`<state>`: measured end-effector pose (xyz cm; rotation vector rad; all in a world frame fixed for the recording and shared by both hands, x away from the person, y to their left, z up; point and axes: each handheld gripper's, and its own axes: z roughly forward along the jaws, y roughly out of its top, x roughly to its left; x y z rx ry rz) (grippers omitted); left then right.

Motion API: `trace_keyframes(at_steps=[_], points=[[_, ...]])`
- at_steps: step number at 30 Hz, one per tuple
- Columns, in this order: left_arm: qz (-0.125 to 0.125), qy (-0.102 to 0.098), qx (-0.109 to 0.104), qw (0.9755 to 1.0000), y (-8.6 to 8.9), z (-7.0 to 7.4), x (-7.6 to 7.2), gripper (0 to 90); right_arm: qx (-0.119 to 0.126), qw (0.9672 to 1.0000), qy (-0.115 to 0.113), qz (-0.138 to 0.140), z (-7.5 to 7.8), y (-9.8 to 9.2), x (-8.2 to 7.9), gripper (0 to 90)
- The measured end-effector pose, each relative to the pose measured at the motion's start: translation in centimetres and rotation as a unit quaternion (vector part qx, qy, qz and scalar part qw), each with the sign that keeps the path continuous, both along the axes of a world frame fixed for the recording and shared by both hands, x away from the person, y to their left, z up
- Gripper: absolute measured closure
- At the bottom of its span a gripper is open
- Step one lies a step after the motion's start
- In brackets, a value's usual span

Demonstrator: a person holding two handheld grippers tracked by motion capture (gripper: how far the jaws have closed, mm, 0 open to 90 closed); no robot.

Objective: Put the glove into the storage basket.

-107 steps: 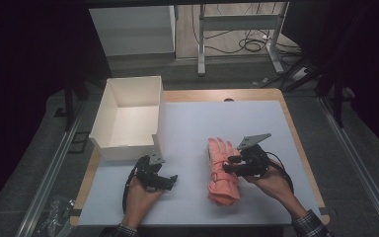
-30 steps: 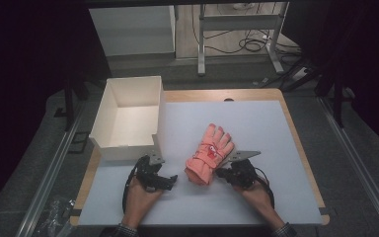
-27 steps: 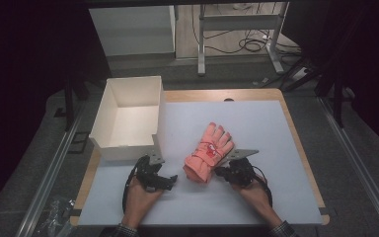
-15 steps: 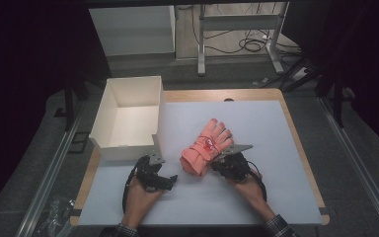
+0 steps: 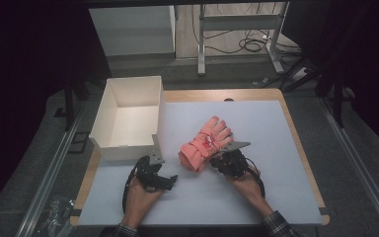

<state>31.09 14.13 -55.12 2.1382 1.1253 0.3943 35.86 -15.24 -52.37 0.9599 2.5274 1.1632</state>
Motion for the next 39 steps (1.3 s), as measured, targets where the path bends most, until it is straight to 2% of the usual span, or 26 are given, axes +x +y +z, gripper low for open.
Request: trace_keyframes(at_steps=[4, 13, 29, 36, 39], points=[[0.0, 0.0, 0.0, 1.0, 0.0, 0.0, 0.0, 0.0, -0.001, 1.0, -0.007, -0.002, 0.4, -0.4, -0.1, 80.4], [0.0, 0.0, 0.0, 1.0, 0.0, 0.0, 0.0, 0.0, -0.01, 0.9998, -0.017, -0.009, 1.0, -2.3, -0.8, 65.9], [0.0, 0.0, 0.0, 1.0, 0.0, 0.0, 0.0, 0.0, -0.007, 0.9992, -0.026, -0.029, 1.7, -5.2, -1.7, 45.6], [0.0, 0.0, 0.0, 1.0, 0.0, 0.0, 0.0, 0.0, -0.011, 0.9987, -0.024, -0.044, 1.9, -6.6, -2.0, 39.4], [0.0, 0.0, 0.0, 1.0, 0.0, 0.0, 0.0, 0.0, -0.012, 0.9976, -0.02, -0.065, 1.9, -7.6, -2.1, 36.3]])
